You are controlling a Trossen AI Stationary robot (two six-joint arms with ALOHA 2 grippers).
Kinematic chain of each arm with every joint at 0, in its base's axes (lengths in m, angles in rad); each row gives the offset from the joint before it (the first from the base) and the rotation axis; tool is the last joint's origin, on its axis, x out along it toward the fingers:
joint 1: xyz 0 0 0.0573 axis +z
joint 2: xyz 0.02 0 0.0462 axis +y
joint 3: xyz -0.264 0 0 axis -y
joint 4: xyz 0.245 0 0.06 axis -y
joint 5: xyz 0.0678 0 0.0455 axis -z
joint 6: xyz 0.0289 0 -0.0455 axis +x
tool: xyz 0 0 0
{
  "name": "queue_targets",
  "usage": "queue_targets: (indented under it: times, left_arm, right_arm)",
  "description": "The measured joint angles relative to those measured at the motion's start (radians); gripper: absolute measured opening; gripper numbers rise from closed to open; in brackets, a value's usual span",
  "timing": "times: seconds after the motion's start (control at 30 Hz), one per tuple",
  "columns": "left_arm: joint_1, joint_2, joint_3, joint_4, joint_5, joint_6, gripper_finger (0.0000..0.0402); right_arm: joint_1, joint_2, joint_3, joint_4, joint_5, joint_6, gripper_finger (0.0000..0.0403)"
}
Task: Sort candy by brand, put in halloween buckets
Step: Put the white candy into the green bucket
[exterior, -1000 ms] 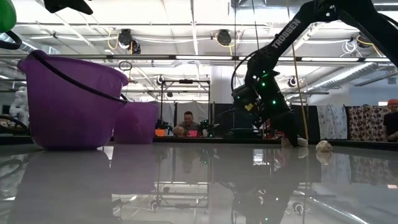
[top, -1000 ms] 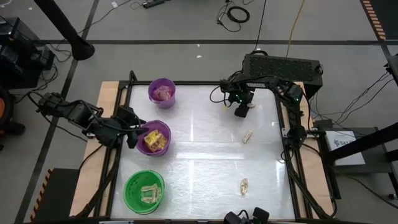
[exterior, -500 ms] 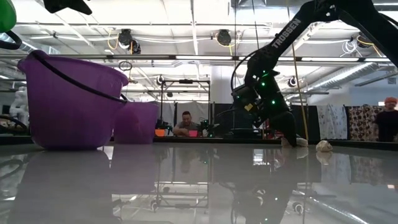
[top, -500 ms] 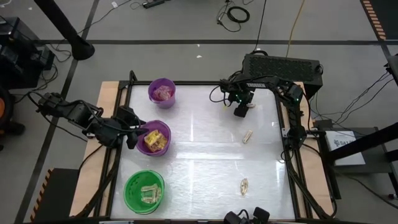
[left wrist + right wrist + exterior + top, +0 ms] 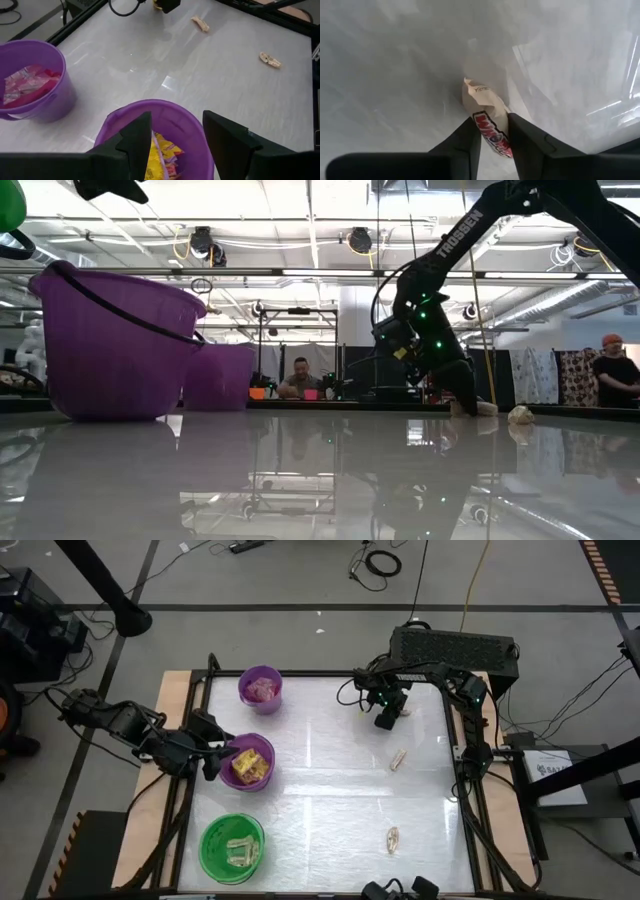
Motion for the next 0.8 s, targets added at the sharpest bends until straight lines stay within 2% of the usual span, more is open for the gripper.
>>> queue_targets:
  times: [0.23,0.4,0.53,0.8]
  left_arm:
    - [0.000,0.000,0.000,-0.001,0.014,0.026,0.0185]
    - [0.000,0.000,0.000,-0.001,0.038,0.078,0.0185]
    - [0.000,0.000,0.000,-0.002,0.059,0.121,0.0185]
    - [0.000,0.000,0.000,-0.009,0.130,0.215,0.0185]
  right_arm:
    - [0.024,0.002,0.006,-0.046,-0.069,0.068,0.0074]
    - [0.082,0.003,0.059,-0.067,-0.126,0.112,0.0070]
    - [0.138,0.003,0.154,-0.072,-0.163,0.155,0.0070]
    - [0.301,0.002,0.440,-0.057,-0.378,0.307,0.0070]
